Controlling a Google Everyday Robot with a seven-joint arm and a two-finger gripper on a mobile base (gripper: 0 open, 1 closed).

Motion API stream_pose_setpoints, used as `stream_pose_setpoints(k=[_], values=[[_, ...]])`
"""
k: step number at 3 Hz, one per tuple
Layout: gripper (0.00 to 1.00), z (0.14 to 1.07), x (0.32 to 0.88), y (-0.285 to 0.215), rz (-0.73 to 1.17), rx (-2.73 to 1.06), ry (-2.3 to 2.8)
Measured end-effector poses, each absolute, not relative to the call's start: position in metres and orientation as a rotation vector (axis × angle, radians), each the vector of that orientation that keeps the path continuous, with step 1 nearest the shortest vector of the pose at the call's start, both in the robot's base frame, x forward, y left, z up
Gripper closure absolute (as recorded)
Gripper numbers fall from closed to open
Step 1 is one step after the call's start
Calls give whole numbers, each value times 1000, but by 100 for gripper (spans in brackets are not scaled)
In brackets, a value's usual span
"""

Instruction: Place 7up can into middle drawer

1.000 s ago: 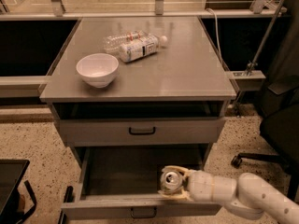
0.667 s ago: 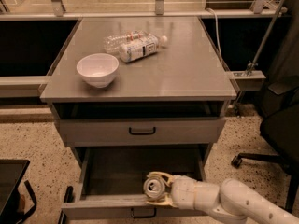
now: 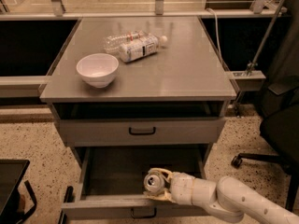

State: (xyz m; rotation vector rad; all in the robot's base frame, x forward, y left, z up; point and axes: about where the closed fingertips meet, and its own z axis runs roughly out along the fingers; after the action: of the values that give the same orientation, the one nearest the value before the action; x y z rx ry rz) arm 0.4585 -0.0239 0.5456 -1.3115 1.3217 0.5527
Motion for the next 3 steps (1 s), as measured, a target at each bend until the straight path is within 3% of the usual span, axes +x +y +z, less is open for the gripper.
stream_pose_setpoints(k=[2,3], values=[[100,510,516,-19,524,-1422,1411],[100,507,516,-14,531,-1434,1408]])
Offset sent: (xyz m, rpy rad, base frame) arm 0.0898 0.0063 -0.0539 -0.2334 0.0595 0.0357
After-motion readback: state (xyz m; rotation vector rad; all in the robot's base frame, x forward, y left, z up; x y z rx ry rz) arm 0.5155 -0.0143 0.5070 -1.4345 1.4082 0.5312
